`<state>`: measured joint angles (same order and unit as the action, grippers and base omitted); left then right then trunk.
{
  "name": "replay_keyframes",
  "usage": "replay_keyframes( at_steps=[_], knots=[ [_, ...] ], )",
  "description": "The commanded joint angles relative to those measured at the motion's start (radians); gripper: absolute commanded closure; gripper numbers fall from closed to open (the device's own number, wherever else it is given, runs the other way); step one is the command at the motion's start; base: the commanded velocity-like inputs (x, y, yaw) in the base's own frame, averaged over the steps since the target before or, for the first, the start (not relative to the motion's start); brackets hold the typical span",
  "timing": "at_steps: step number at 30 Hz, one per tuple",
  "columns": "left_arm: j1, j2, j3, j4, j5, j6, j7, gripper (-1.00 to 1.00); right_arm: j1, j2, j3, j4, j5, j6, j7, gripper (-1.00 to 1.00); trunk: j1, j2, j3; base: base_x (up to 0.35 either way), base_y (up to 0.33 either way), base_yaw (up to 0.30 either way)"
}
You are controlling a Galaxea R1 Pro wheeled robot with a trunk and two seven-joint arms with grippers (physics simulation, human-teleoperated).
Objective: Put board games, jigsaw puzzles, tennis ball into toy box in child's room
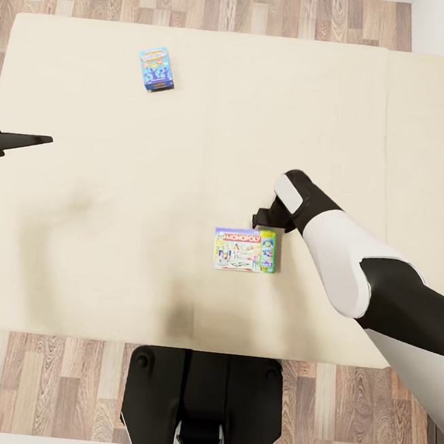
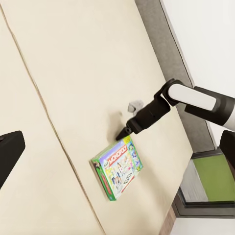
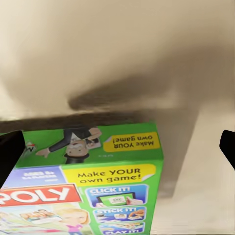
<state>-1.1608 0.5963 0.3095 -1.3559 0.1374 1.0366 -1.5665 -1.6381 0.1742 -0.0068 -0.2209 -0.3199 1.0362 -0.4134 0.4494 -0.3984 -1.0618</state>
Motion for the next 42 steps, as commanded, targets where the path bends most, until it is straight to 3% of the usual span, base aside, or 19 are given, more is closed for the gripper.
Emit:
replay_keyframes(
  at_steps=[1,42],
  knots=[
    [0.0,0.0,0.0,0.0,-0.001,0.011,-0.004,-1.0,0.0,0.0,0.0,0.002,-0.01,0.002,-0.01,-1.0,0.001,-0.002,-0.001,0.0,0.0,0.0],
    [0.0,0.0,0.0,0.0,-0.001,0.011,-0.004,-1.0,0.0,0.0,-0.003,0.105,-0.011,0.0,-0.01,-1.0,0.001,-0.002,-0.001,0.0,0.0,0.0]
  ],
)
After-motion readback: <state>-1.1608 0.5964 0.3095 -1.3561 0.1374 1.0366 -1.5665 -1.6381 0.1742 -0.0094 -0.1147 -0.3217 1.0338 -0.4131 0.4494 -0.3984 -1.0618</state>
